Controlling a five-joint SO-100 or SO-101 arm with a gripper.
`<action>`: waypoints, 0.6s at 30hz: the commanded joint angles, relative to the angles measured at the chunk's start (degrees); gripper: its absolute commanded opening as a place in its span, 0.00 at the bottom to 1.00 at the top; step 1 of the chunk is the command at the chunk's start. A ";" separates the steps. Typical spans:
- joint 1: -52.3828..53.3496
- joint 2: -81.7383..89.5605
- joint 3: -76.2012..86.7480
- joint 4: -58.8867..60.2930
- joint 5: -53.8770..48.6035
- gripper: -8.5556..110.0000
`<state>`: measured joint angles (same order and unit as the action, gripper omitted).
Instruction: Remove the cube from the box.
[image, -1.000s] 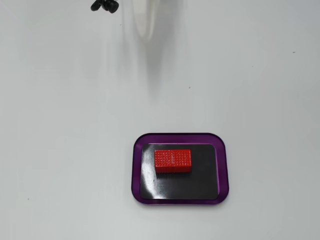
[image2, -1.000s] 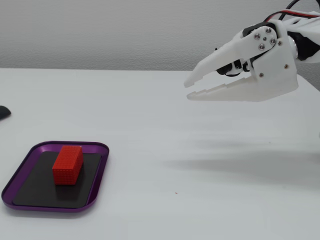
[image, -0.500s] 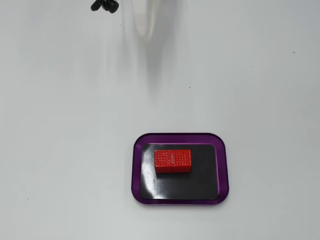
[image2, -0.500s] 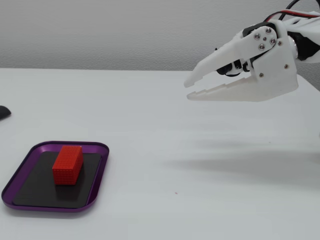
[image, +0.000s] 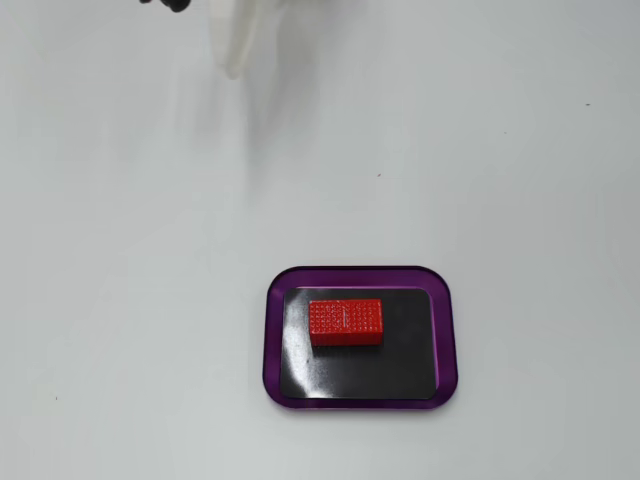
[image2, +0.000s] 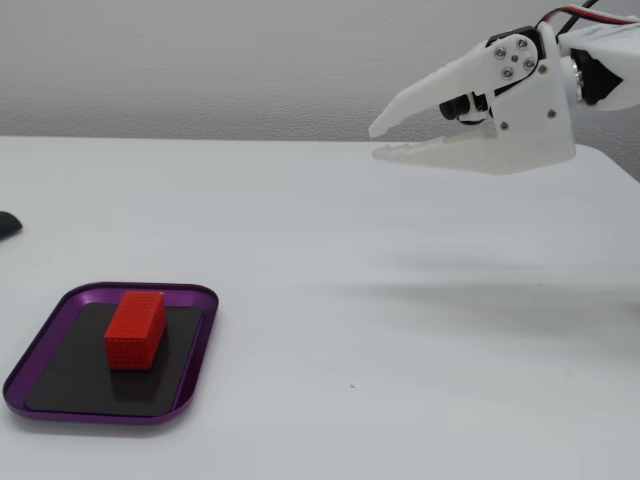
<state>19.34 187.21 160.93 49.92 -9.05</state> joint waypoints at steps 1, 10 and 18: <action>-0.70 -3.60 -7.12 -0.44 -5.27 0.08; -9.67 -44.82 -35.33 5.98 -9.49 0.10; -10.28 -81.74 -71.72 16.26 -0.44 0.22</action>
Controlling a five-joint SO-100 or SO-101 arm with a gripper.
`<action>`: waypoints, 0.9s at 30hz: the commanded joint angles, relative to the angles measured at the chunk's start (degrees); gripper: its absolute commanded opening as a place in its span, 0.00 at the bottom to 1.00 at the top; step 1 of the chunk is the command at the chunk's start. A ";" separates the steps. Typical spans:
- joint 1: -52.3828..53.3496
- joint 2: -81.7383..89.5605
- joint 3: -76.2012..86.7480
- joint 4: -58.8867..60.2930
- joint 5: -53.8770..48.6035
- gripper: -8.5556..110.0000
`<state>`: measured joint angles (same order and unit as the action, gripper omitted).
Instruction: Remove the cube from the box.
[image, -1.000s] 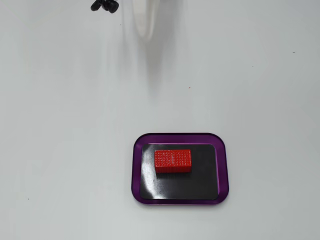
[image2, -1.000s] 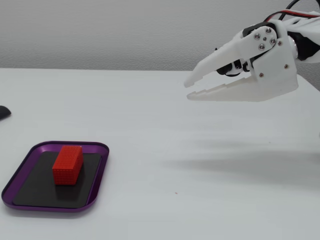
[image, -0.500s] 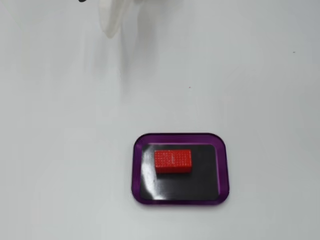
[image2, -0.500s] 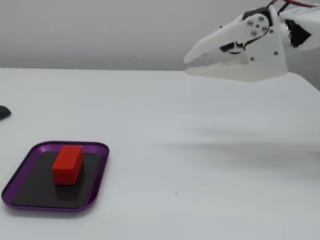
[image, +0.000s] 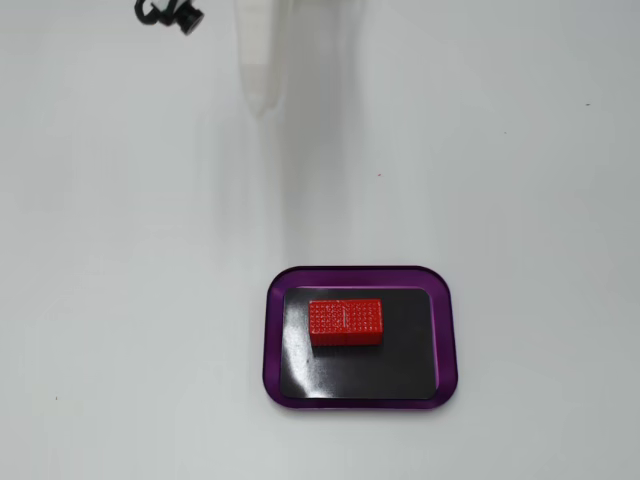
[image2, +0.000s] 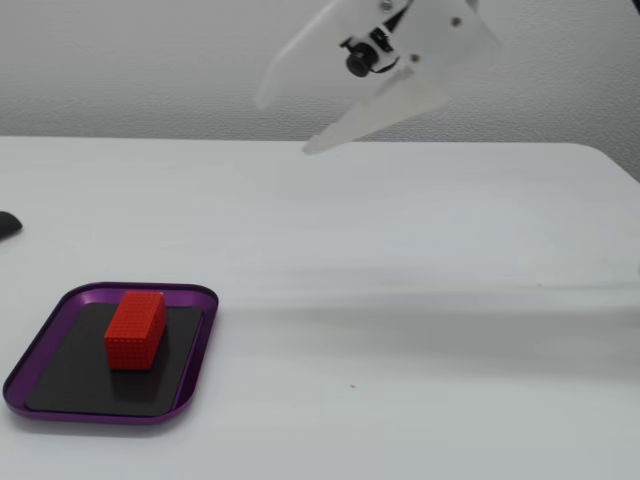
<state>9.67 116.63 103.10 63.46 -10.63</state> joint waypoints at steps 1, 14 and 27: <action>-0.97 -14.94 -17.67 3.69 1.58 0.23; -5.98 -54.23 -48.43 10.37 6.94 0.24; -6.06 -60.56 -51.59 9.58 6.86 0.23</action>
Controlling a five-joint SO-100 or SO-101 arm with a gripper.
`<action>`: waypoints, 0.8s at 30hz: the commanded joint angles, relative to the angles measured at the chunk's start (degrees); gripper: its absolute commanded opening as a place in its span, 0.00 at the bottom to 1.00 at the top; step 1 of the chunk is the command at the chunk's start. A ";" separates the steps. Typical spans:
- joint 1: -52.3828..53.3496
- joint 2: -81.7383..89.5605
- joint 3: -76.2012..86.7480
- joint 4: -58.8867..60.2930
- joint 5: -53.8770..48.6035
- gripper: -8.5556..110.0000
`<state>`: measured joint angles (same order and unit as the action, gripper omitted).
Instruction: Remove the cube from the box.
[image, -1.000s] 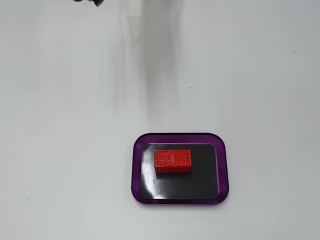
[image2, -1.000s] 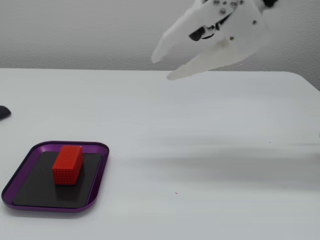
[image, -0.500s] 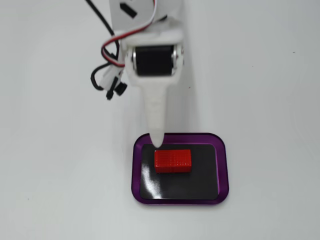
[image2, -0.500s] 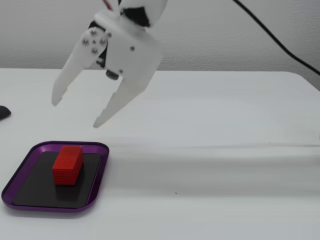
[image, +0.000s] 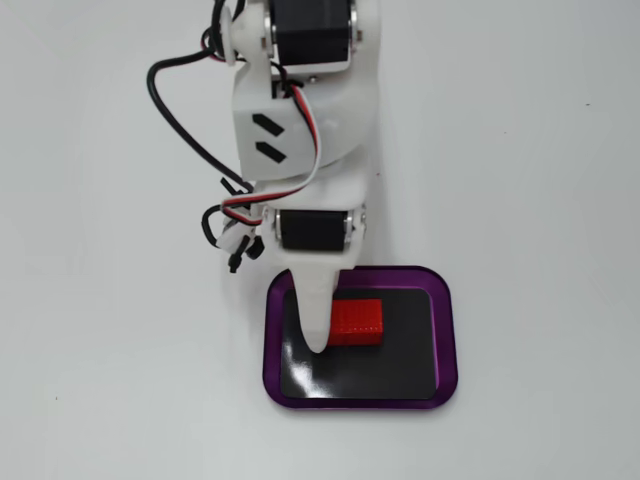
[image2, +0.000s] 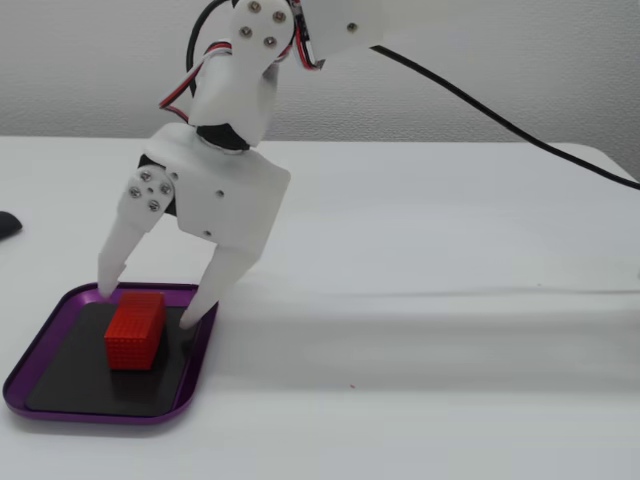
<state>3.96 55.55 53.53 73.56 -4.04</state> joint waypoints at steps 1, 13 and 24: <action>-0.35 0.53 -2.02 -0.53 0.00 0.23; -0.35 0.53 -2.11 -2.20 0.18 0.08; -0.09 5.27 -7.03 -0.09 -0.26 0.07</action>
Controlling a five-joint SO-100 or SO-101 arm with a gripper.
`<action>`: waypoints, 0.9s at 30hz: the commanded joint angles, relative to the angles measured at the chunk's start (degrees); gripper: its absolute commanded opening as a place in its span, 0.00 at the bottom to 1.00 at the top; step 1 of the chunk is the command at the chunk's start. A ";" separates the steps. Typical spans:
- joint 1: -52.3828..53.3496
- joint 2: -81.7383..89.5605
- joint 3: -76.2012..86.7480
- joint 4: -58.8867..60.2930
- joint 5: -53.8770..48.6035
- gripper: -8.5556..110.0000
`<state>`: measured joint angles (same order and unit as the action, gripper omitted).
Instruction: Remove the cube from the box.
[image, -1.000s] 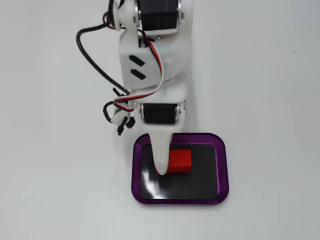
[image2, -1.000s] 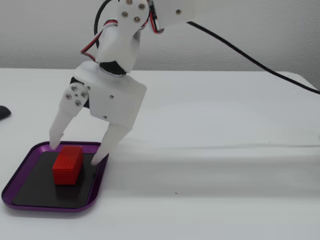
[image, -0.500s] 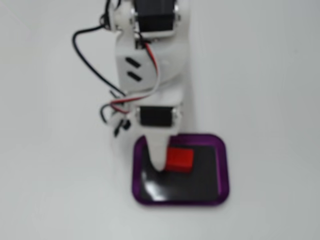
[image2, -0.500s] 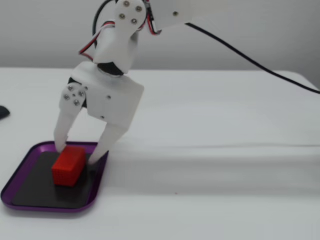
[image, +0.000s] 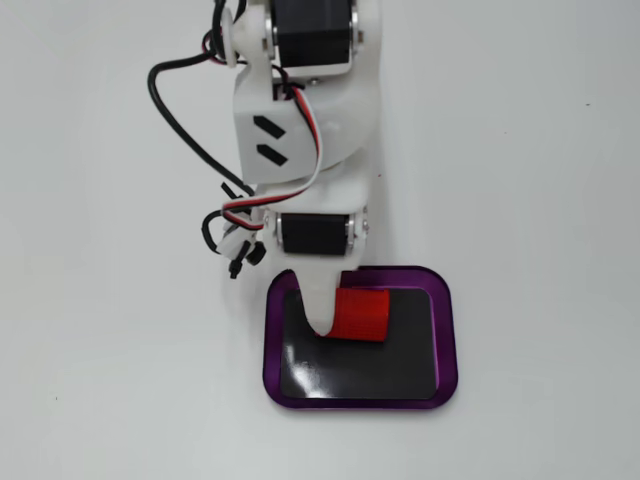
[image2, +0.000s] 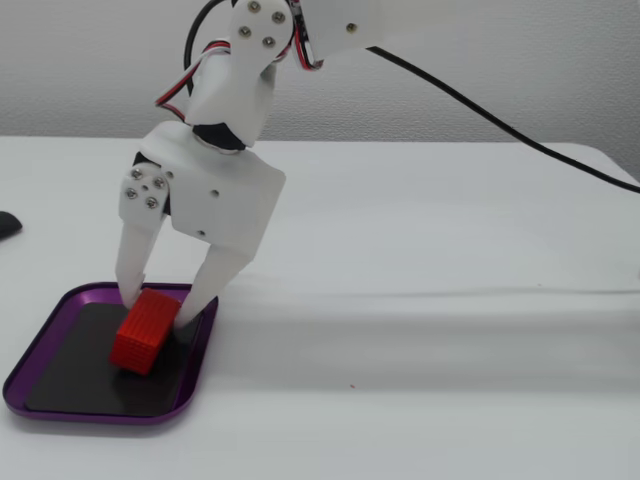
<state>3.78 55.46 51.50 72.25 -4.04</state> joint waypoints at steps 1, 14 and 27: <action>0.26 6.86 -5.98 2.11 -0.26 0.07; 0.00 30.94 8.70 6.24 -2.81 0.07; -0.09 50.27 59.50 -20.30 -4.39 0.07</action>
<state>4.13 100.81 105.91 56.07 -7.91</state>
